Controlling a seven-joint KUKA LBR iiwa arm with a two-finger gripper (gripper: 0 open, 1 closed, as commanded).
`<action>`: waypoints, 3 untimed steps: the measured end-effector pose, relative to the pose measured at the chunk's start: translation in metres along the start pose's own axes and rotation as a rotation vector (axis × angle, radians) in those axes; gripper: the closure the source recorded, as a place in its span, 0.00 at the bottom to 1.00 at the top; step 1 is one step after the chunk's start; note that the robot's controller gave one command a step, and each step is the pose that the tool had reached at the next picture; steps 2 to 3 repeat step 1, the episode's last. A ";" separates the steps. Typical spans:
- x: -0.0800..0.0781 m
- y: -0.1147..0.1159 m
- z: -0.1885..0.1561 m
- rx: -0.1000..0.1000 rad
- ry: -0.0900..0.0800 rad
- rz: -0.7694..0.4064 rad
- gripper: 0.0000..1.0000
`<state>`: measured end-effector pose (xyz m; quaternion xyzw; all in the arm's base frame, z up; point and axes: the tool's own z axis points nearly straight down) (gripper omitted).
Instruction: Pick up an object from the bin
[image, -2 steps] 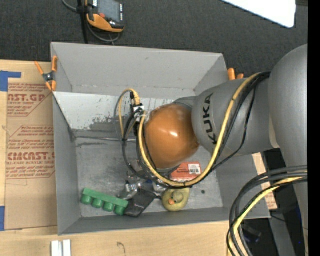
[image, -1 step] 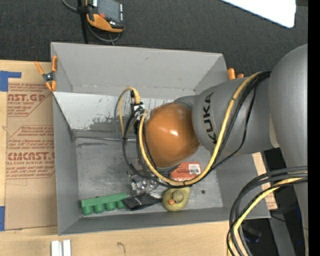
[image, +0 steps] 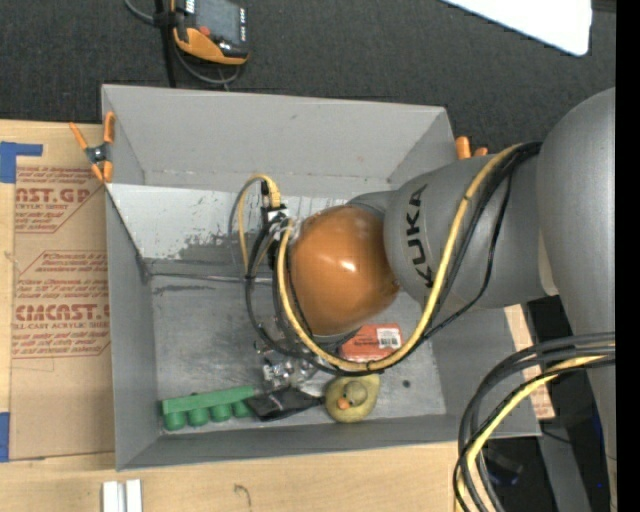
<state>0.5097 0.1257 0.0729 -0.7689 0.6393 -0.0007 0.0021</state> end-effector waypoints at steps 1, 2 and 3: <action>0.002 0.005 -0.030 -0.009 -0.002 0.010 1.00; 0.002 0.005 -0.030 -0.009 -0.002 0.010 1.00; 0.002 0.005 -0.030 -0.009 -0.002 0.010 1.00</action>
Offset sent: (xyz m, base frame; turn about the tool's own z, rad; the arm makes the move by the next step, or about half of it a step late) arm -0.0025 0.0052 0.0599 0.0087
